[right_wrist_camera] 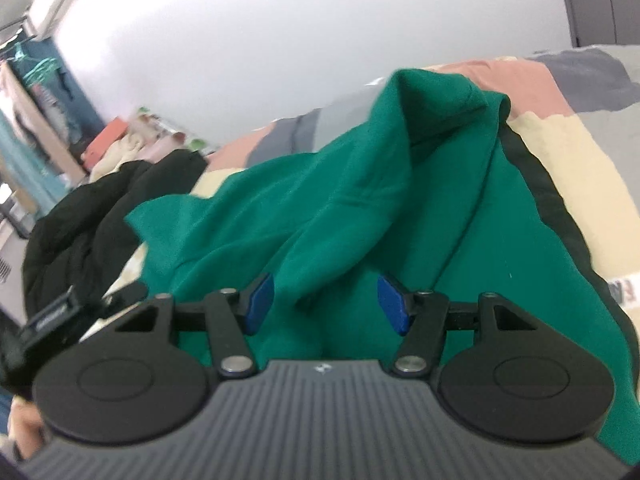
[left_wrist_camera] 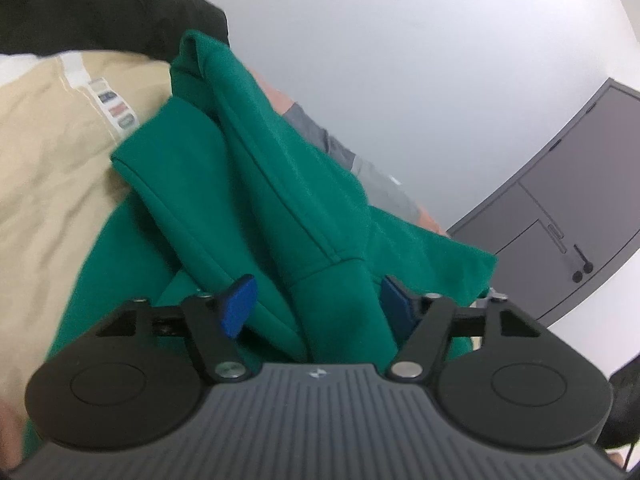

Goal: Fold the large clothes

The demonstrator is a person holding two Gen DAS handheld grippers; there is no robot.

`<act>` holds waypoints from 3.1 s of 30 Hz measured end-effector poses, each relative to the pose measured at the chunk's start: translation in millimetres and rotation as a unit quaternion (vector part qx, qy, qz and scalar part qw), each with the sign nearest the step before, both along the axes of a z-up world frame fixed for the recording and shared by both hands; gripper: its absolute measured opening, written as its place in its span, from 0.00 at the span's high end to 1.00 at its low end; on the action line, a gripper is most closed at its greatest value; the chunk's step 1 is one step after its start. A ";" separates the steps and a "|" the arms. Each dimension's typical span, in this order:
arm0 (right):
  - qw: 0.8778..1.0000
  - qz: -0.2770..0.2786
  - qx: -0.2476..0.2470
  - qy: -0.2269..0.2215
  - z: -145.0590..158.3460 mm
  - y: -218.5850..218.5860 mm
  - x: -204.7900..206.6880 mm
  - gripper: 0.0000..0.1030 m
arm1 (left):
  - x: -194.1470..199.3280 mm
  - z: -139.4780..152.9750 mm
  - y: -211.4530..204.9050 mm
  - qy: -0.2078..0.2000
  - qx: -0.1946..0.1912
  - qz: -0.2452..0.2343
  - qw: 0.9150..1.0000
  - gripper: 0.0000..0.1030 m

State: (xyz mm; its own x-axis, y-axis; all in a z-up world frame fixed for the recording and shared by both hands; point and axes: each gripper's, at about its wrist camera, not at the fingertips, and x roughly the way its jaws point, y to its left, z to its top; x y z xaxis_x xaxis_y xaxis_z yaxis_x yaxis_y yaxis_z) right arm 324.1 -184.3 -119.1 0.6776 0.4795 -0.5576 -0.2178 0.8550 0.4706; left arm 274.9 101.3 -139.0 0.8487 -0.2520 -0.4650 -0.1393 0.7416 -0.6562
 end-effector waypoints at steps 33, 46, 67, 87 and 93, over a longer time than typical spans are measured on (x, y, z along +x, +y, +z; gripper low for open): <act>0.989 0.009 -0.143 0.021 64.5 74.6 161.2 0.91 | 166.5 46.7 30.1 0.035 0.159 0.041 0.986 0.89; 0.998 0.021 -0.044 0.025 -40.2 34.1 195.5 0.86 | 217.2 -22.0 32.3 0.078 0.212 0.014 0.974 0.82; 0.991 0.053 -0.073 -0.098 31.0 1.6 29.4 0.56 | 7.5 48.2 -52.8 0.010 0.215 -0.041 0.976 0.39; 0.985 0.115 -0.082 -0.103 3.8 47.0 -19.3 0.56 | 1.7 14.3 -62.0 0.000 0.180 -0.060 0.982 0.39; 0.983 0.133 -0.106 -0.072 -20.7 58.1 -5.5 0.59 | 17.3 -3.4 -56.5 0.044 0.172 -0.058 0.982 0.39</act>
